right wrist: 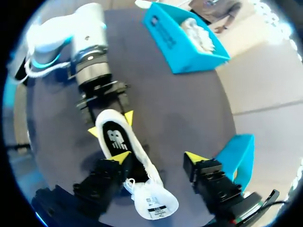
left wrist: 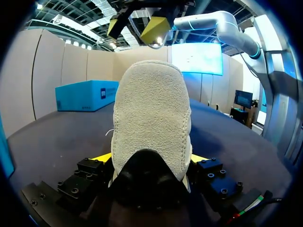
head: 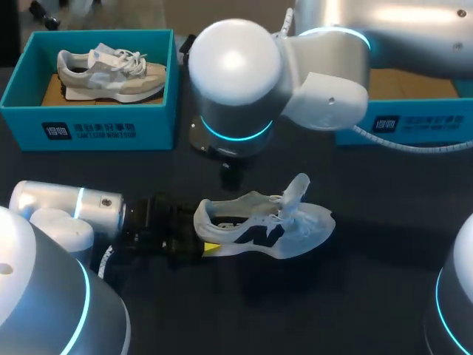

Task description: Take the shoe out of the shoebox, open the shoe tongue, remove and reinsert the insole, then place the shoe into the shoebox

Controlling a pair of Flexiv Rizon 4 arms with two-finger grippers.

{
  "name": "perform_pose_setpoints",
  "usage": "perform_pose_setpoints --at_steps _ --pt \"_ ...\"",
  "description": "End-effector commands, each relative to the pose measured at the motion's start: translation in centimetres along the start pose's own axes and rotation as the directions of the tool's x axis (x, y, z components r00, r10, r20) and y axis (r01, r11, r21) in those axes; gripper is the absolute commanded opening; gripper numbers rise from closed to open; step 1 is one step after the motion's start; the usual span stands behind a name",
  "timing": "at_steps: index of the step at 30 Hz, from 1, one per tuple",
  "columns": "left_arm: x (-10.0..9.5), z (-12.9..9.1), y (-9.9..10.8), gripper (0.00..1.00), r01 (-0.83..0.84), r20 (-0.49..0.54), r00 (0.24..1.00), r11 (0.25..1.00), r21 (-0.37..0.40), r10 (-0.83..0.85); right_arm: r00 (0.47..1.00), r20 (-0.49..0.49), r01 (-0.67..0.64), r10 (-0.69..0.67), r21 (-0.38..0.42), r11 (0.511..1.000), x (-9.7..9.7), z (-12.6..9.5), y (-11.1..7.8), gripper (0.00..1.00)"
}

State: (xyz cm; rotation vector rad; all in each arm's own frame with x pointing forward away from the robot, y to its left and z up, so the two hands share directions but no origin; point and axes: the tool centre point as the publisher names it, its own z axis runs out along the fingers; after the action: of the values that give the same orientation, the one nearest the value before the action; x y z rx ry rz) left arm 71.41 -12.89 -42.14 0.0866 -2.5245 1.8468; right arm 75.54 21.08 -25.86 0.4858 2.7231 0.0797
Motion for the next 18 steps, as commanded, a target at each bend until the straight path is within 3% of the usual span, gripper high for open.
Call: perform_pose_setpoints --at_steps 1,2,10,18 --pt "0.0 0.0 0.0 0.0 0.0 -0.002 1.0 1.0 -0.002 0.0 0.968 -0.156 0.187 -0.194 -0.062 0.98 -0.2 0.6 -0.7 0.05" --pt "0.0 0.0 0.0 0.0 0.0 -0.002 1.0 1.0 -0.002 0.0 0.965 -0.166 0.195 -0.203 -0.064 0.979 -0.1 0.7 -0.7 0.0" --pt "0.0 0.0 0.0 0.0 0.0 -0.002 1.0 1.0 -0.002 0.0 0.938 -0.242 0.237 -0.25 -0.083 0.968 1.6 2.1 -0.8 0.0" --pt "0.0 0.0 0.0 0.0 0.0 -0.002 1.0 1.0 -0.002 0.0 0.938 -0.242 0.237 -0.25 -0.083 0.968 1.6 2.1 -0.8 0.0"
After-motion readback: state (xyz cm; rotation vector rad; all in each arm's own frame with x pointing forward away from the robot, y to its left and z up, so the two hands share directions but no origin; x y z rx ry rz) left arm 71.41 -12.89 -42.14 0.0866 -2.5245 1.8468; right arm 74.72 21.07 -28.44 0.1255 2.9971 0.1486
